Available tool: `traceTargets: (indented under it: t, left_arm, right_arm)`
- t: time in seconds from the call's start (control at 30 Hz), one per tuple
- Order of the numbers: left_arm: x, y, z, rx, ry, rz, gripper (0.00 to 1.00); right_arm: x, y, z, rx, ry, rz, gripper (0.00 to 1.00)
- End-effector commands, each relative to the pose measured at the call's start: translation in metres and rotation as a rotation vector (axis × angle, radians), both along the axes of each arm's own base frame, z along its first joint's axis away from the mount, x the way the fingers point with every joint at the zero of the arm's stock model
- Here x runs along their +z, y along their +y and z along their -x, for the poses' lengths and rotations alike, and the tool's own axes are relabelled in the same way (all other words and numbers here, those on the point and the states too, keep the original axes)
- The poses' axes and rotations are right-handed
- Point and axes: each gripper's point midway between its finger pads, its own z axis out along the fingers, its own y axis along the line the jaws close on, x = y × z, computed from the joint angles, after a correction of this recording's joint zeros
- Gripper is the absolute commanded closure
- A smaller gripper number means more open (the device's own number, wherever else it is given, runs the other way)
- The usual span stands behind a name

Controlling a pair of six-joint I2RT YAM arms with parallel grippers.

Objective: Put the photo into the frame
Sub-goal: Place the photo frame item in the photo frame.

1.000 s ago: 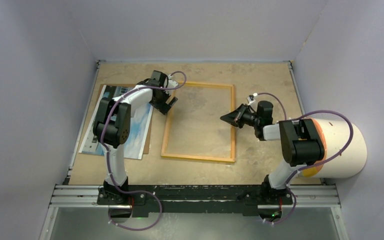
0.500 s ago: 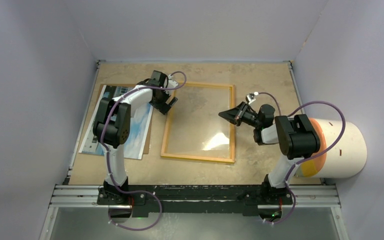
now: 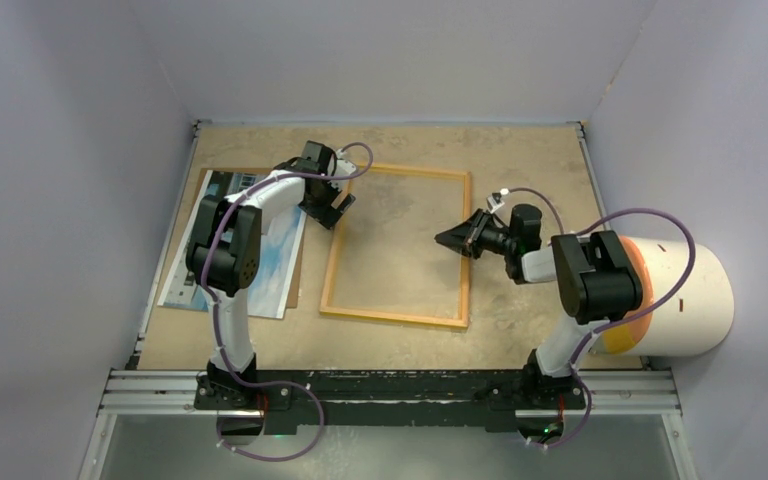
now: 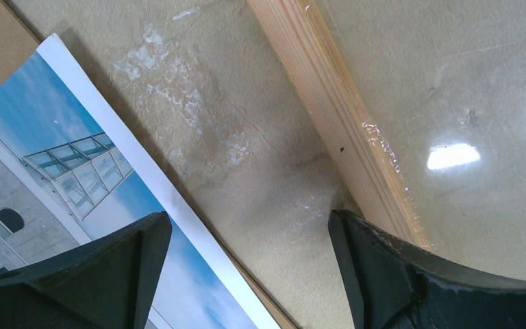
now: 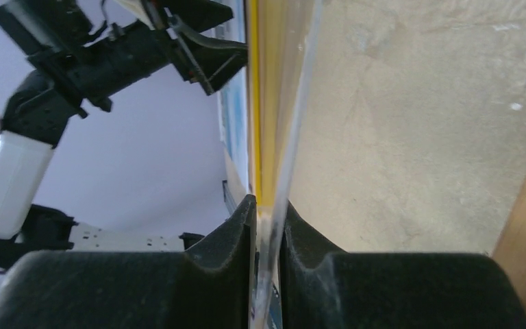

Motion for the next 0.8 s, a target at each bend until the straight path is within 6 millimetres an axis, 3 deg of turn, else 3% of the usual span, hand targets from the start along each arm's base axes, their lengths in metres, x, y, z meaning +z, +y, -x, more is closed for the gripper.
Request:
traceTargets:
  t: [0.0,0.13,0.27,0.4,0.47,0.6,0.77]
  left_arm:
    - [-0.017,-0.008,0.023,-0.035,0.081,0.017,0.07]
    - [-0.017,-0.008,0.023,-0.035,0.079,0.016,0.07]
    - [-0.017,-0.008,0.023,-0.035,0.078,0.017,0.07]
    - [-0.015,-0.006,0.023,-0.033,0.073,0.009,0.07]
    - [-0.014,-0.005,0.022,-0.032,0.071,0.008,0.07]
    - [-0.015,-0.002,0.022,-0.030,0.073,0.010,0.07]
    - [-0.017,-0.001,0.023,-0.031,0.078,0.010,0.07]
  right_arm:
    - [-0.004,0.000,-0.002,0.023,-0.023,0.164,0.76]
    - [-0.003,-0.004,-0.007,0.017,-0.026,0.248,0.62]
    - [-0.006,0.001,-0.006,0.036,-0.017,0.273,0.55]
    - [-0.016,0.003,-0.006,0.053,0.010,0.359,0.35]
    - [-0.020,0.001,-0.007,0.052,0.019,0.425,0.15]
    - [-0.027,-0.006,-0.008,0.051,0.032,0.563,0.02]
    - [-0.036,-0.017,-0.004,0.037,0.062,0.691,0.01]
